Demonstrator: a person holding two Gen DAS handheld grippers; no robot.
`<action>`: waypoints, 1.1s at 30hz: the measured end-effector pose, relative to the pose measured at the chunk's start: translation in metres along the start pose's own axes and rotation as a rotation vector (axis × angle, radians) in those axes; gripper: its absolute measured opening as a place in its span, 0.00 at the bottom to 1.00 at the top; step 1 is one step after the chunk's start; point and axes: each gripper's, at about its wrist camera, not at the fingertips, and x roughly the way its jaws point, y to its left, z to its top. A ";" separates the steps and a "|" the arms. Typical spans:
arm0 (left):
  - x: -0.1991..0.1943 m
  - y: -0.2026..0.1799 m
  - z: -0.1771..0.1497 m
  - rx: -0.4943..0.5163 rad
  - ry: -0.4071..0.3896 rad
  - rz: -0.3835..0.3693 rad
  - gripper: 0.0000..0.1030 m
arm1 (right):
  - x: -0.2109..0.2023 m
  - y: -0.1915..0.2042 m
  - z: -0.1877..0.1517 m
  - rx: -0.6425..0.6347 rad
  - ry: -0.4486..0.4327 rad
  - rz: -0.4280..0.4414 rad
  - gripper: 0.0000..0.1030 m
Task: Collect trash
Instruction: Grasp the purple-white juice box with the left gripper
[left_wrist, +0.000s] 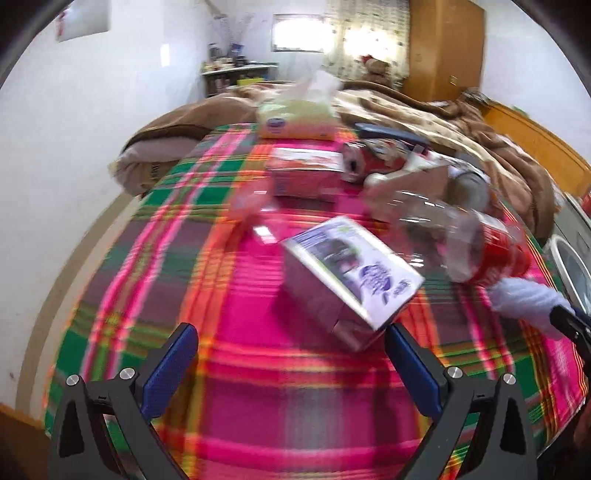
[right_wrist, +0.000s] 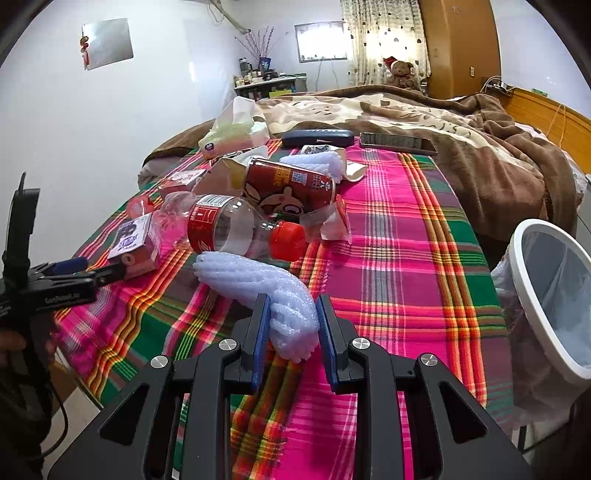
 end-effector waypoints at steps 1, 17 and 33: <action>-0.001 0.006 0.000 -0.009 -0.002 0.008 0.99 | 0.001 0.001 -0.001 0.000 0.001 0.001 0.25; 0.006 -0.013 0.025 -0.092 -0.014 -0.074 0.99 | 0.000 -0.002 -0.001 0.046 -0.015 -0.011 0.25; 0.034 -0.015 0.035 -0.120 0.058 -0.038 0.57 | -0.001 -0.008 0.001 0.059 -0.014 -0.003 0.25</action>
